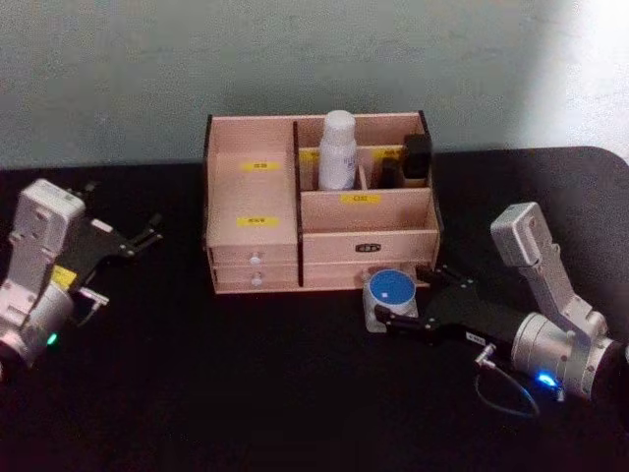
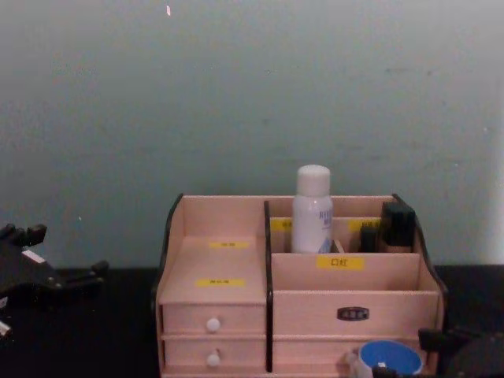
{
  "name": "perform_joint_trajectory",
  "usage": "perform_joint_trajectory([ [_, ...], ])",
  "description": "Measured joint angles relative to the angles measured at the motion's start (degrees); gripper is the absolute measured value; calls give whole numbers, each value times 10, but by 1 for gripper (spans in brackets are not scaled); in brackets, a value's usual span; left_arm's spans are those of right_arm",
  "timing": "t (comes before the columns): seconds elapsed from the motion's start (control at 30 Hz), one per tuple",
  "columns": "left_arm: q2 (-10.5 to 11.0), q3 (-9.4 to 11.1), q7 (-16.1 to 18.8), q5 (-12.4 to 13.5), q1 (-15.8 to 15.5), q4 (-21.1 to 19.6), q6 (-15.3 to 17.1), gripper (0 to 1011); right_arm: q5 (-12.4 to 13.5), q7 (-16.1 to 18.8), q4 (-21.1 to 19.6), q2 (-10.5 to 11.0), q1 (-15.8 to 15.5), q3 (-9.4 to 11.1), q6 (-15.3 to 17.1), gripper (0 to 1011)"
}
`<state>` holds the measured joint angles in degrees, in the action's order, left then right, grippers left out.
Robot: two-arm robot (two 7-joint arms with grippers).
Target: Pick up the facial cleanser and watermelon frost from the table and place them into the tiered storage box.
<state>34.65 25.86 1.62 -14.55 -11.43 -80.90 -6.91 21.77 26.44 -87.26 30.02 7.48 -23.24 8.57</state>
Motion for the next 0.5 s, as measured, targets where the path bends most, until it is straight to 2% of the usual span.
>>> perform_joint_trajectory([
  [0.5,0,0,0,0,0,0,0,1001,2,9,24,-5,9,-6,2,1000],
])
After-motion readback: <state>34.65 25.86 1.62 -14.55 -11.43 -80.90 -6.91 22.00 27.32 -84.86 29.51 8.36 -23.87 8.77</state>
